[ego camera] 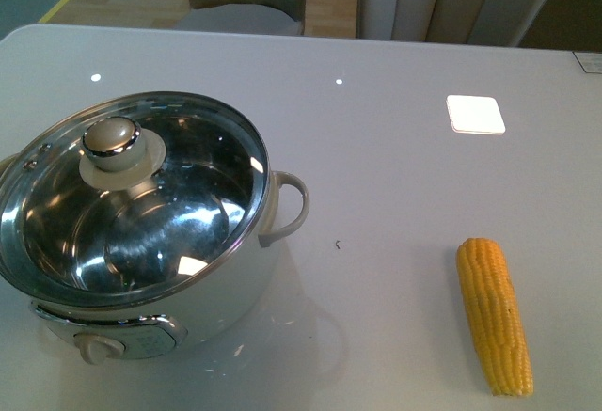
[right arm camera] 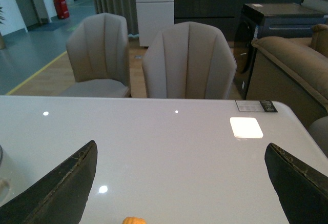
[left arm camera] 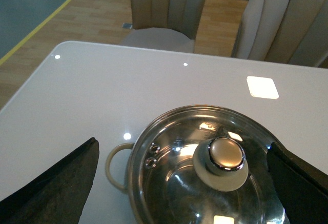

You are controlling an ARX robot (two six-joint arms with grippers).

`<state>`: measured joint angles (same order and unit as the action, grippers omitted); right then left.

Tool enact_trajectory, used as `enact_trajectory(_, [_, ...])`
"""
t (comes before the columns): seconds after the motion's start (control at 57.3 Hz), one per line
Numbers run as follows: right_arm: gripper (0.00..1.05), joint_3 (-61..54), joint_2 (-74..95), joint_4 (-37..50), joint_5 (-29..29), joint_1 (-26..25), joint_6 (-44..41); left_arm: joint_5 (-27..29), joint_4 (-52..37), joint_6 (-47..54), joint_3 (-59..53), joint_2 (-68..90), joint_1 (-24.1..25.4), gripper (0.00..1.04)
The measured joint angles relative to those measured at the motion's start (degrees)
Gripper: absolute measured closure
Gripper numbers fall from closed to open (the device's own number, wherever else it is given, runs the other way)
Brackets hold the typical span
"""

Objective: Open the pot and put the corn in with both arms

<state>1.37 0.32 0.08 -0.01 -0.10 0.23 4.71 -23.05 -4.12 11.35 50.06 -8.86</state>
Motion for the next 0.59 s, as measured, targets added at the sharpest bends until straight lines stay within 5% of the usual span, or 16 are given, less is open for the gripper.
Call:
enact_trajectory(0.244, [0.09,0.0,0.0,0.0,0.0,0.0,0.0,2.7,-21.3,1.3,5.0,28.3,-3.6,0.07])
enact_trajectory(0.593, [0.09,0.0,0.0,0.0,0.0,0.0,0.0,4.3,-36.4,1.7,11.9,52.2,-7.7,0.07])
